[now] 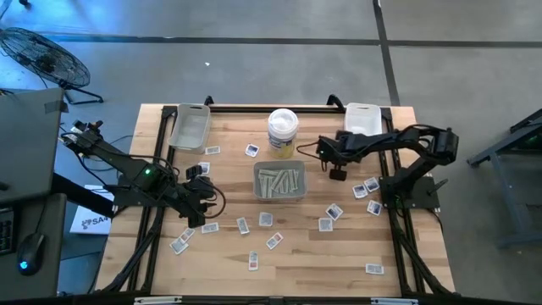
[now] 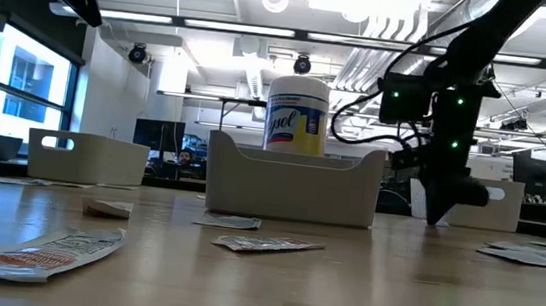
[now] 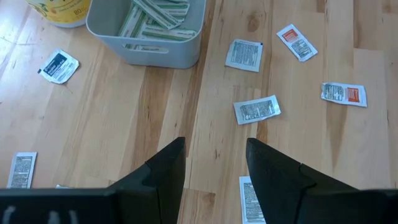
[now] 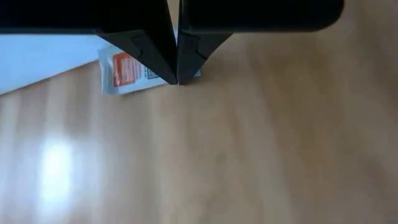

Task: Pick & Place First Aid Supplies
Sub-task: Put the ointment pad into the white bin, then put the alcohol pad into the top gray bin

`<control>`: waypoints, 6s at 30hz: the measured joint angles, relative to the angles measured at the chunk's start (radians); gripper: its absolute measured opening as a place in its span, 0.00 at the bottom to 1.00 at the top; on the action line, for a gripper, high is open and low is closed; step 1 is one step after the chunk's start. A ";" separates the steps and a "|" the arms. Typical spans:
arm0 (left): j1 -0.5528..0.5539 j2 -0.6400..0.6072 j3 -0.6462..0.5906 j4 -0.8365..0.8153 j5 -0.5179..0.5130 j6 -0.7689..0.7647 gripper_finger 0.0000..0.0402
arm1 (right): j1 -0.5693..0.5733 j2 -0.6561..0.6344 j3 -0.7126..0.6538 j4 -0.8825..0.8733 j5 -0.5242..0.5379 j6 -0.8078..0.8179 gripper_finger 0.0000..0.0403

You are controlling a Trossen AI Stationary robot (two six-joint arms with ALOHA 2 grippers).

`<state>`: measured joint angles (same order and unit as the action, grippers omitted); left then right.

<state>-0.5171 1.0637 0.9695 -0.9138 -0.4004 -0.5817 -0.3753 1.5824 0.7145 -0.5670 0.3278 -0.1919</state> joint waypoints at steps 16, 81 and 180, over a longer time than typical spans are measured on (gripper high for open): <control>0.000 0.000 0.000 0.000 0.000 0.000 0.41 | 0.339 -0.059 0.003 -0.182 -0.230 0.323 0.00; 0.000 0.000 0.000 0.000 0.000 0.000 0.41 | 0.485 -0.271 -0.206 -0.032 -0.155 0.521 0.18; 0.000 0.000 0.000 0.000 0.000 0.000 0.41 | -0.185 -0.471 0.093 -0.252 0.232 0.685 0.33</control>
<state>-0.5171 1.0637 0.9691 -0.9138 -0.4004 -0.5816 -0.5606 1.1110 0.8079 -0.8189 0.5596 0.4929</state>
